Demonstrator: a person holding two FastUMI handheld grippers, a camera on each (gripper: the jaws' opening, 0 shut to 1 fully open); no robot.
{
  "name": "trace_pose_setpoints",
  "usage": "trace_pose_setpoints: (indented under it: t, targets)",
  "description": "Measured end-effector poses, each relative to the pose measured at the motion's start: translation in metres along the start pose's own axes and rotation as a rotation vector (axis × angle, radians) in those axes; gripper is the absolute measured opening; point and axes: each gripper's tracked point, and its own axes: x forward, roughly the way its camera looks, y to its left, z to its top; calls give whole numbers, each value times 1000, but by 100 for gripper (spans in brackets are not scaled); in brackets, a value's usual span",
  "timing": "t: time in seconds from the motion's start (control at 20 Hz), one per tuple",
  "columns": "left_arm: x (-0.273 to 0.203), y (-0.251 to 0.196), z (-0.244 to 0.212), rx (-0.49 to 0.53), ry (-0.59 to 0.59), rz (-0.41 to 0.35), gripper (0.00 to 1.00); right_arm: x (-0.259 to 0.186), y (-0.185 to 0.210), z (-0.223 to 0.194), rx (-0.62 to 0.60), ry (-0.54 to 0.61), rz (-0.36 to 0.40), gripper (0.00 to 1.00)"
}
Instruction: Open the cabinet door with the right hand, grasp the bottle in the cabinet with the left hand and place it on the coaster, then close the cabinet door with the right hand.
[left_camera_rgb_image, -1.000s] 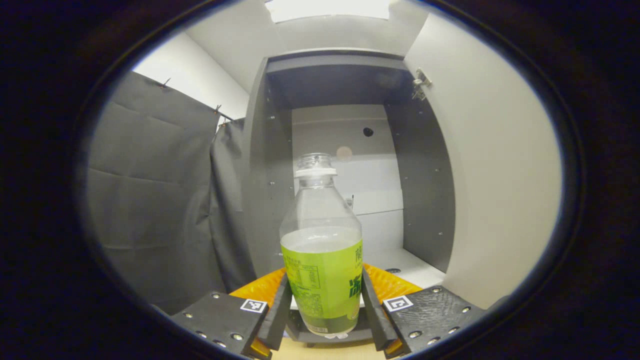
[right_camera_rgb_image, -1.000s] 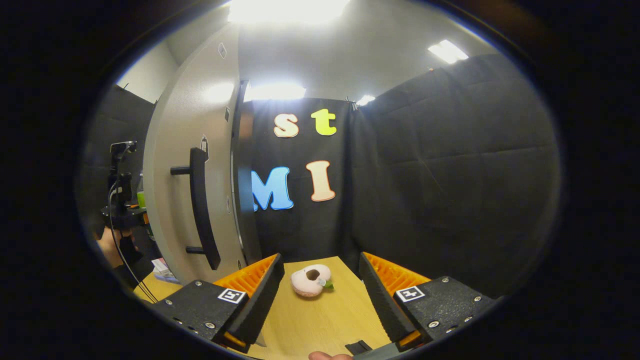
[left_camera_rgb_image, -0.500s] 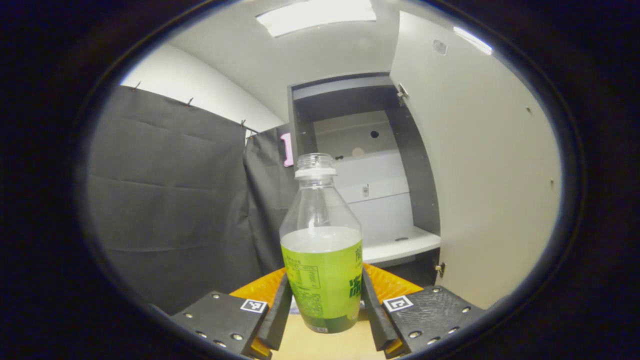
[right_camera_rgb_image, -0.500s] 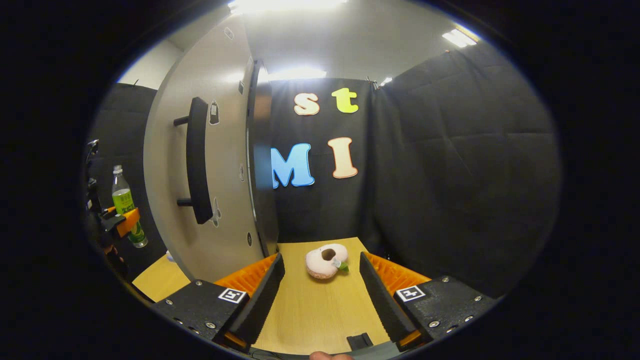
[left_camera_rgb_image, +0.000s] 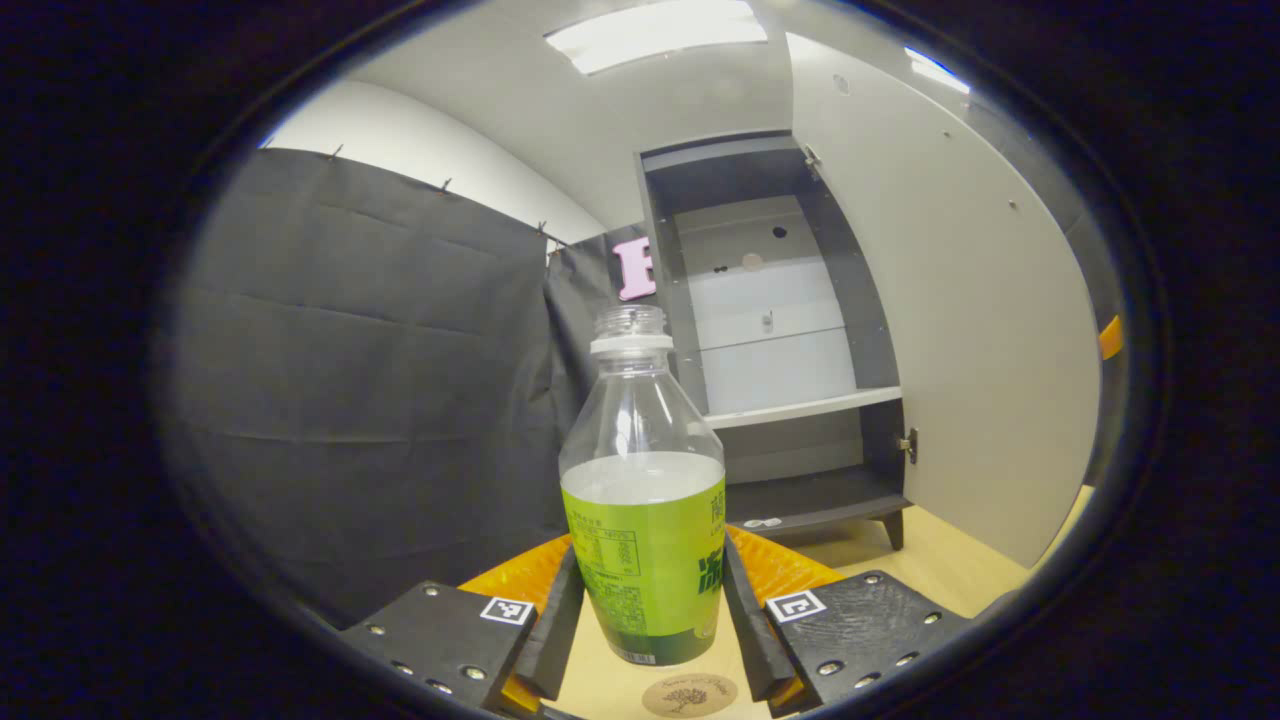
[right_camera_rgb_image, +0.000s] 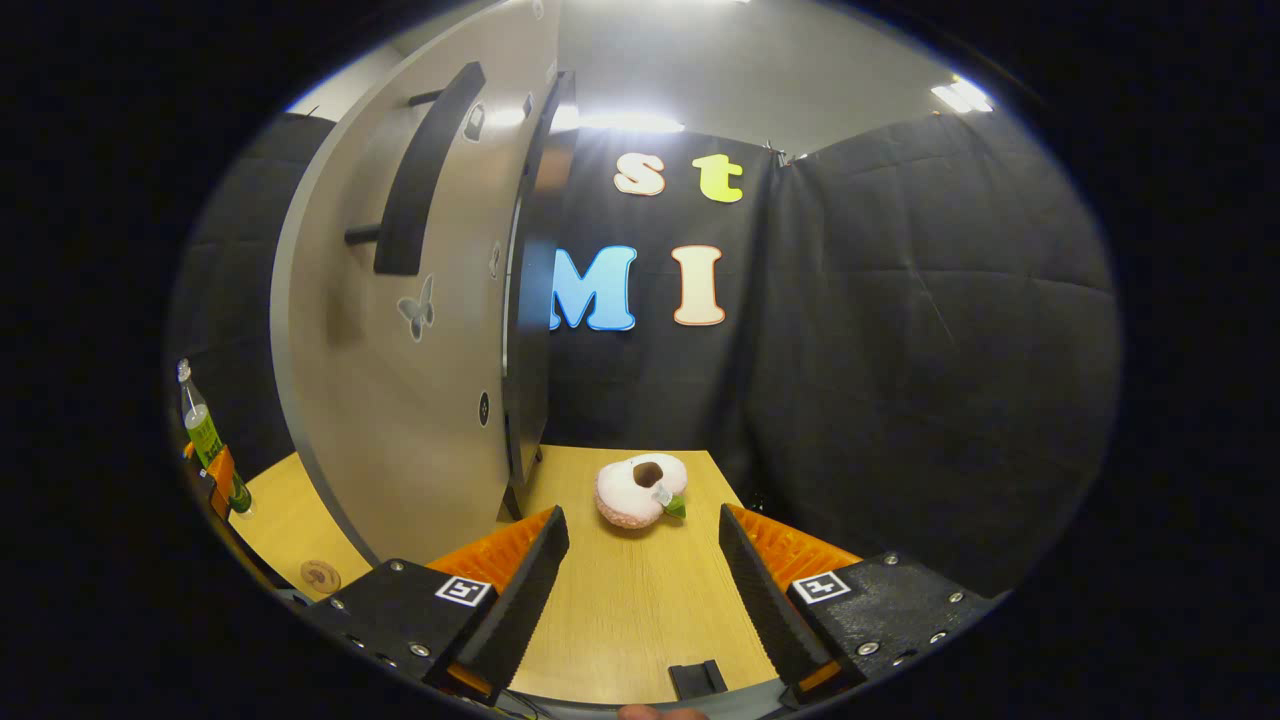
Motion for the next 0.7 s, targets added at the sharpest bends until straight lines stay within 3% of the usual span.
trace_pose_setpoints:
  t: [0.1, 0.2, 0.25, 0.4, 0.7]
  targets:
    - [3, 0, -32, -6, 19, 4, 77, 2, 1, -19, -23, 18, -2, 94]
    - [8, -3, -64, -12, 37, -1, 77, 5, 4, -42, -43, 55, -1, 94]
    - [10, -5, -74, -14, 30, -6, 69, 6, 12, -55, -48, 79, 14, 94]
    - [4, -9, -96, -29, 31, -16, 69, 3, 33, -88, -83, 164, 73, 94]
    - [-1, -16, -137, -47, 85, -19, 69, -4, 54, -70, -132, 89, 118, 95]
